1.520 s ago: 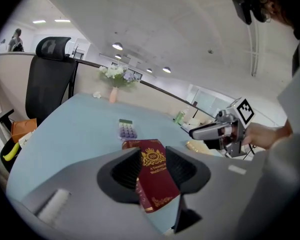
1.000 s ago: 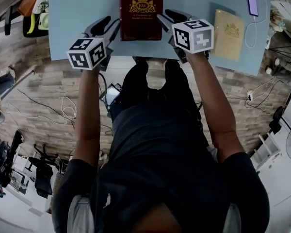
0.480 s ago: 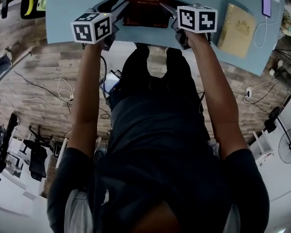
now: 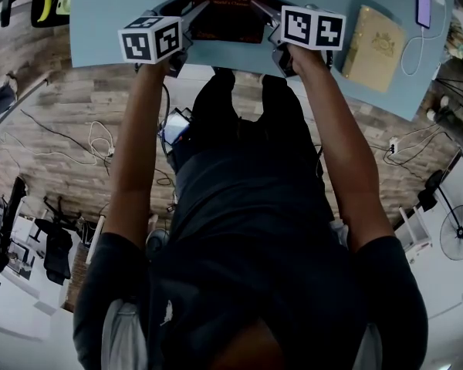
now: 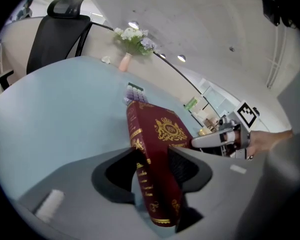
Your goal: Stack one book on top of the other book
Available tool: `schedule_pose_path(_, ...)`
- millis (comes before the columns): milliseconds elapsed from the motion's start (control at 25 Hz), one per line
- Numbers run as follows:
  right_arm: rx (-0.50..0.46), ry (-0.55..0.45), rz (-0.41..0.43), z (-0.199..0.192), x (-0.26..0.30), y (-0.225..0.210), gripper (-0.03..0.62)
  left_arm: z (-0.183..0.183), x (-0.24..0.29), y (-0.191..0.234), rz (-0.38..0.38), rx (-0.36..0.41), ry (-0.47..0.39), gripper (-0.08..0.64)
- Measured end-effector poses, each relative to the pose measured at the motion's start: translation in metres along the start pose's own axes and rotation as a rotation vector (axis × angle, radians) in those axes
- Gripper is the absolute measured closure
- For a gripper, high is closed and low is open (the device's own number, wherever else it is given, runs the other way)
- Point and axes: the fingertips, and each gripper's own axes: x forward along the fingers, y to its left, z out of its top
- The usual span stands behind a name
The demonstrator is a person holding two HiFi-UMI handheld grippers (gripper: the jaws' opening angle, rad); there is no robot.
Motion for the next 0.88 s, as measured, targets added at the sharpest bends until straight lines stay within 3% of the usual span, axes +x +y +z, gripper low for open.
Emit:
schedule_pose_path(280,0.008,-0.039,0.007,0.010,-0.020,0.005,0.479,0.012,-0.011,-0.017,0.057,0.067,-0.021,0.322)
schedule_pose_path(880,-0.023,-0.140,0.027,0.044,-0.086,0.016,0.479,0.054,-0.032,-0.076,0.059,0.130,-0.095,0.325)
